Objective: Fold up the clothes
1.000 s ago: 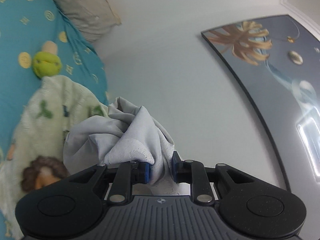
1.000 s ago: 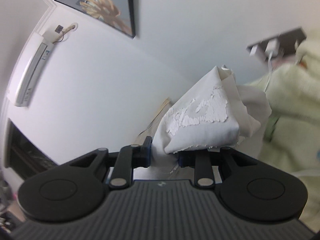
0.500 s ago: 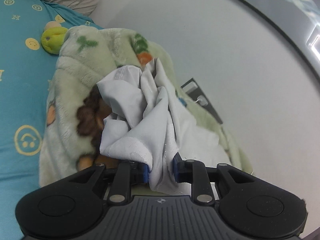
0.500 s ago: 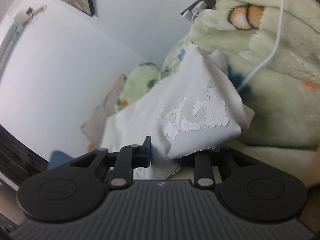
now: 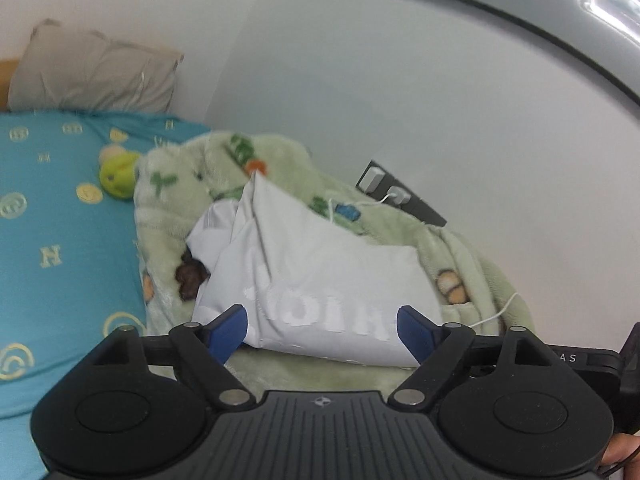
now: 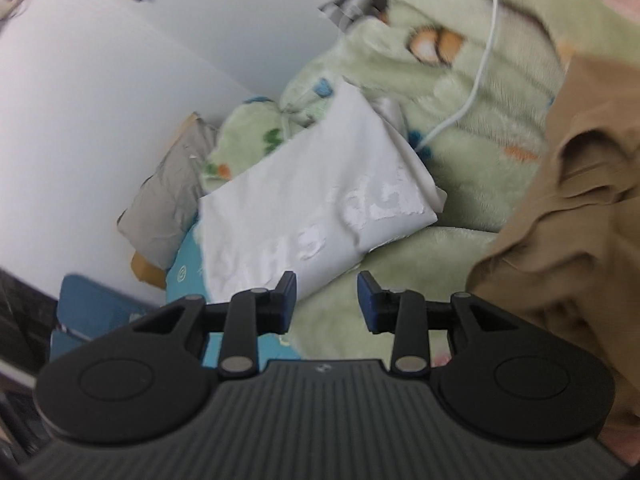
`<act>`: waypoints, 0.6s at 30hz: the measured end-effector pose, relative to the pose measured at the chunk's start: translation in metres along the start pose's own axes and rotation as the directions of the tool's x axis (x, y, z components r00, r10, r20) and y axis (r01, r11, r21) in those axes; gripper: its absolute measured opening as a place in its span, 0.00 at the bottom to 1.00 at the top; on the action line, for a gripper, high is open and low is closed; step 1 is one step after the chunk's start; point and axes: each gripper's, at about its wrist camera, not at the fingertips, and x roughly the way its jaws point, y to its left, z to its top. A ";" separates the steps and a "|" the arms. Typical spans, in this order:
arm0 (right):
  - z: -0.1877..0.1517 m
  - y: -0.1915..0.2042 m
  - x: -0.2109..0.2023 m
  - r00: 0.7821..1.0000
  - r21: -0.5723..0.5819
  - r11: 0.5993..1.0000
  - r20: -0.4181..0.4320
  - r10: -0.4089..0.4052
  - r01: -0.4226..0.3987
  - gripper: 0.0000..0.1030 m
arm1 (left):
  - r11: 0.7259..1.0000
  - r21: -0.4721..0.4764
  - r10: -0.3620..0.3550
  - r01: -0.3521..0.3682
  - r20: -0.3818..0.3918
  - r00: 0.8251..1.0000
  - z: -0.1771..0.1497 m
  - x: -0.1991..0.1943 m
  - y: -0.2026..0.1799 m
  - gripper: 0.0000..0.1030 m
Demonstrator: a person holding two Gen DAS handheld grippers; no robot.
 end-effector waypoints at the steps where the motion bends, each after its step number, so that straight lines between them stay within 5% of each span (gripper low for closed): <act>1: -0.003 0.006 -0.012 1.000 -0.028 1.000 0.007 0.008 -0.008 0.36 | 1.000 0.018 -0.001 0.001 0.018 1.000 0.000 -0.021 -0.012 0.86; 5: -0.023 0.037 -0.060 0.998 -0.199 0.980 0.049 0.043 -0.032 0.43 | 0.986 0.164 -0.027 0.009 0.110 0.994 -0.017 -0.096 -0.053 0.98; 8: -0.045 0.057 -0.096 0.988 -0.321 0.946 0.129 0.088 -0.042 0.89 | 0.959 0.278 0.004 -0.059 0.194 0.981 -0.038 -0.140 -0.075 1.00; 18: -0.128 0.067 -0.159 0.922 -0.528 0.847 0.354 0.156 0.060 0.88 | 0.911 0.382 -0.002 -0.156 0.383 0.924 -0.107 -0.224 -0.104 1.00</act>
